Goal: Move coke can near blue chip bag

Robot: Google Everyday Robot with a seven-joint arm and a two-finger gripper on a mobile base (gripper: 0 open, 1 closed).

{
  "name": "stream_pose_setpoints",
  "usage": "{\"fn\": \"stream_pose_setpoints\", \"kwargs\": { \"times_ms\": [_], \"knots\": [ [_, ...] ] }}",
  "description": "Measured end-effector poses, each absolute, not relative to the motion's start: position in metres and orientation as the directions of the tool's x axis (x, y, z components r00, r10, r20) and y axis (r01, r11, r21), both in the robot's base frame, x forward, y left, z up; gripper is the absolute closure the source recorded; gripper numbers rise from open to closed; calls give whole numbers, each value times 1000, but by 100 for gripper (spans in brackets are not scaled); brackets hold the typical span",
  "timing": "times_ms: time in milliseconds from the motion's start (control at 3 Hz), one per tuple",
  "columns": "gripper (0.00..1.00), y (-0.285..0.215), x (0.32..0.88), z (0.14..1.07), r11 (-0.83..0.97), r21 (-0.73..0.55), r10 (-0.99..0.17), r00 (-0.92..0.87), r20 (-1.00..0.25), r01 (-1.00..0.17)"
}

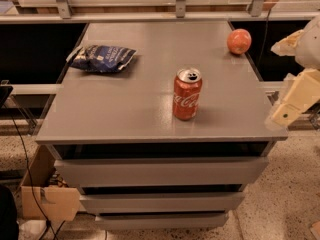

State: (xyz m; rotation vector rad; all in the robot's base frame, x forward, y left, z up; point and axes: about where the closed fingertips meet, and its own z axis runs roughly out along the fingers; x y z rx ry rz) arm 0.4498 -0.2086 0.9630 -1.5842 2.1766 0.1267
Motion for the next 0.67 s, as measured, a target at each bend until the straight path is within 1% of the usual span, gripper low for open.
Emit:
{"fn": "stream_pose_setpoints", "kwargs": {
  "times_ms": [333,667],
  "knots": [
    [0,-184,464,944,369,-96,-792,-259,-553,-924],
    [0,-184,464,944,369,-96,-793,-259,-552,-924]
  ]
}}
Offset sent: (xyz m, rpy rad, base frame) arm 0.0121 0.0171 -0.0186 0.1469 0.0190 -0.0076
